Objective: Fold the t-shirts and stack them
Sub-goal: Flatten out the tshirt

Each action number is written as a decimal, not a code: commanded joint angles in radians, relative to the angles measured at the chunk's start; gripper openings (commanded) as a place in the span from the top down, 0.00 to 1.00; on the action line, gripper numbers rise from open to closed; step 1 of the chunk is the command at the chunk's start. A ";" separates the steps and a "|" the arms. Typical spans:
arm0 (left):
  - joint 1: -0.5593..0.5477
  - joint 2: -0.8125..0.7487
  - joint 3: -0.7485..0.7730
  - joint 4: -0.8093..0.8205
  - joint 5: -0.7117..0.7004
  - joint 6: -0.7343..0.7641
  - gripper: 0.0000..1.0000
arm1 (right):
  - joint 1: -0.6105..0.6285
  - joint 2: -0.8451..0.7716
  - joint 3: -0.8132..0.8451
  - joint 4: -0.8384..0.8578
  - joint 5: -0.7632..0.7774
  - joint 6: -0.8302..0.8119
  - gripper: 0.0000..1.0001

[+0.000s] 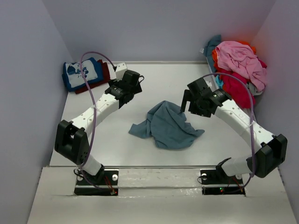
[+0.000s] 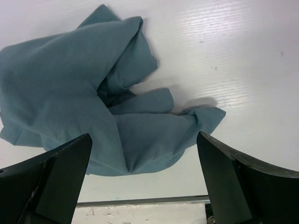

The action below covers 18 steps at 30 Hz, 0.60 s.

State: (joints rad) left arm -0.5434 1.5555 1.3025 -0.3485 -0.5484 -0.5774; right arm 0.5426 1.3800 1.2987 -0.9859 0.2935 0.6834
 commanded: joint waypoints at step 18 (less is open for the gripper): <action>-0.036 -0.049 -0.011 0.000 -0.033 0.011 0.01 | 0.000 -0.157 -0.070 0.035 -0.071 -0.059 0.00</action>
State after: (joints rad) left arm -0.5568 1.5555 1.3022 -0.3496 -0.5514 -0.5766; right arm 0.5426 1.2819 1.2800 -0.9787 0.2764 0.6498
